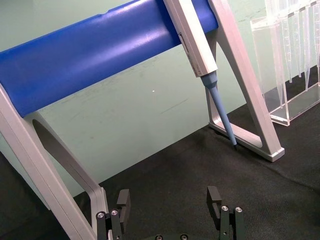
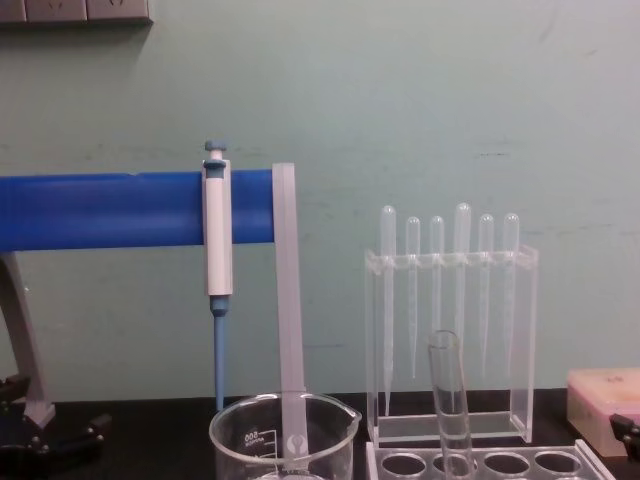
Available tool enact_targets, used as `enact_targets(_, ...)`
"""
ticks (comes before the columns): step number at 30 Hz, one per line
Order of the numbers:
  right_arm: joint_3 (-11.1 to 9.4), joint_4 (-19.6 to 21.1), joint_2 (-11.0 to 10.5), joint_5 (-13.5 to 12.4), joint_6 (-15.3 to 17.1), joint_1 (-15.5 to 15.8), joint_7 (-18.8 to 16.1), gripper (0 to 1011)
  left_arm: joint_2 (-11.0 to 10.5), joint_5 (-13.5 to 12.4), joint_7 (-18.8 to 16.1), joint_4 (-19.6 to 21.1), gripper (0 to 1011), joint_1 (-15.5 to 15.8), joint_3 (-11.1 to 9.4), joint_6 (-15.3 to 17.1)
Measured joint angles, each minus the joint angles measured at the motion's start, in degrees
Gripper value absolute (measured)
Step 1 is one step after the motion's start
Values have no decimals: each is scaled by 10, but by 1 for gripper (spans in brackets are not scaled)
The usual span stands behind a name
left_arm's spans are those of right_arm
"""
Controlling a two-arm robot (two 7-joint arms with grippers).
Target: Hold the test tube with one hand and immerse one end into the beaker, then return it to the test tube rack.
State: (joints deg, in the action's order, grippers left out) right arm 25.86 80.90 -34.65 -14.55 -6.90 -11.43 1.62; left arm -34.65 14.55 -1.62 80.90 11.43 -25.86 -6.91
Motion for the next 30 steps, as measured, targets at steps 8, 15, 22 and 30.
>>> enact_targets(8, 0, 0, 0, 0, 0, 0, 0, 1002, 0, 0, 0, 0, 1000, 0, 0, 0)
enact_targets(15, 0, 0, 0, 0, 0, 0, 0, 1002, 0, 0, 0, 0, 1000, 0, 0, 0)
enact_targets(22, 0, 0, 0, 0, 0, 0, 0, 1002, 0, 0, 0, 0, 1000, 0, 0, 0)
enact_targets(30, 0, 0, 0, 0, 0, 0, 0, 1002, 0, 0, 0, 0, 1000, 0, 0, 0)
